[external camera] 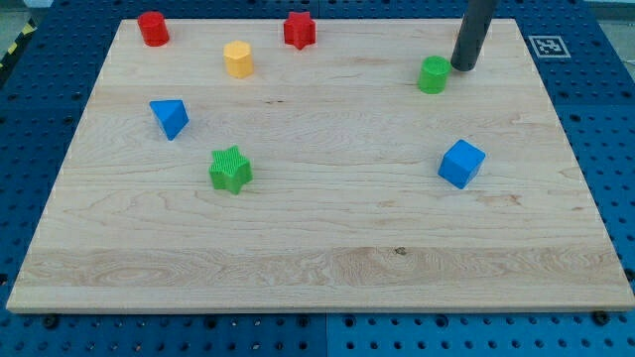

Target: Slide the blue triangle up and left a bit

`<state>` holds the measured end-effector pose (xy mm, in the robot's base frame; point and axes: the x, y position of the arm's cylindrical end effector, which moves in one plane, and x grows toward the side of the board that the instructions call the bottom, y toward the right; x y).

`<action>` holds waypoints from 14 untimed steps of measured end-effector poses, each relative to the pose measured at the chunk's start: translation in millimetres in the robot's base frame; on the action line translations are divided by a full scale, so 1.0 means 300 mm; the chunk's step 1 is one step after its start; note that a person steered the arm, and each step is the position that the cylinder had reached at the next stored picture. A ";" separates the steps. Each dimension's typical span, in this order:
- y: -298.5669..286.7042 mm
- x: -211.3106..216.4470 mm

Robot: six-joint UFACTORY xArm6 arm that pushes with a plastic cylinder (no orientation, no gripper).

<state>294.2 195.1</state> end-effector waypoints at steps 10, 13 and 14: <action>-1.131 0.401; -1.161 0.388; -1.231 0.336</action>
<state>395.1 -174.1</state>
